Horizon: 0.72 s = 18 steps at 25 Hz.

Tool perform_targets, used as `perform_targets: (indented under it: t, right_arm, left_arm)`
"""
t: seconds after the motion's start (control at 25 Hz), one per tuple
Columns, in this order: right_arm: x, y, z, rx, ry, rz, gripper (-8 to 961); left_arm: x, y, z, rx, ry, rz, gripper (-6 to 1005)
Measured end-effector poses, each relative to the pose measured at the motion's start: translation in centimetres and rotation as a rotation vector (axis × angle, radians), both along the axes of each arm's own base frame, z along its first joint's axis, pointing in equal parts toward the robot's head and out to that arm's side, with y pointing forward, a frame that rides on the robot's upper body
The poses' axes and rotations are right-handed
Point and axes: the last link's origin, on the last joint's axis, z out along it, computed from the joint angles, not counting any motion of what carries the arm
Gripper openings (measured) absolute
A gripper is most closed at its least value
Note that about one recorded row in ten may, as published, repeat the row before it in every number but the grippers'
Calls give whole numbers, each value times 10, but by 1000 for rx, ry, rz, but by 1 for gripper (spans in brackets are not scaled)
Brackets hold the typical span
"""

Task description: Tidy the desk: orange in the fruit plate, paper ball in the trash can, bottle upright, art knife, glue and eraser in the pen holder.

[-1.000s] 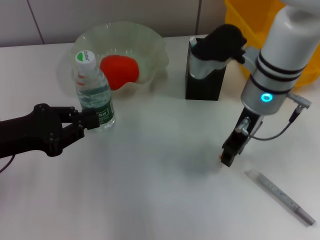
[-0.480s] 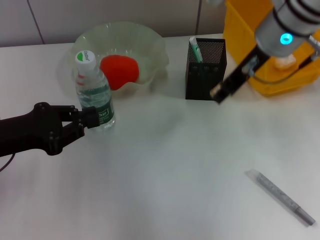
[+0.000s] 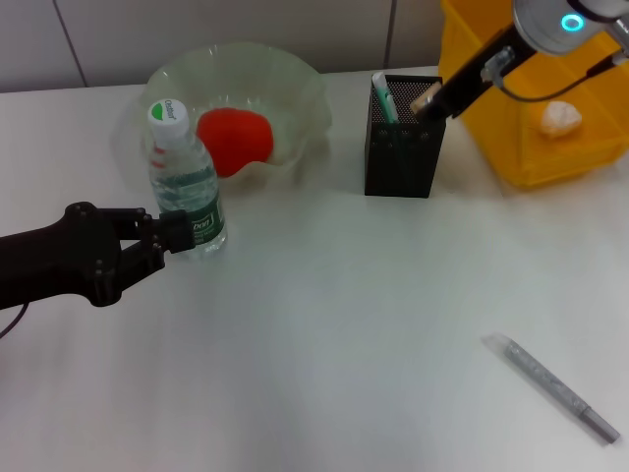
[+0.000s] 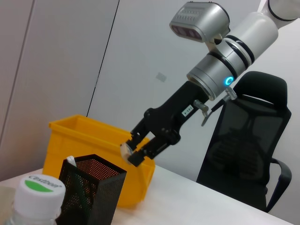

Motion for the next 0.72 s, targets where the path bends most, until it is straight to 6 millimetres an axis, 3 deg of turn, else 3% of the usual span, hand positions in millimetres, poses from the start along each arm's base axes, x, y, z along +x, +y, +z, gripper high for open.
perform_targets:
  t: [0.72]
  right_arm:
    - [22, 27, -4, 38, 19, 25, 408]
  left_arm:
    - [-1, -1, 0, 4, -6, 6, 139]
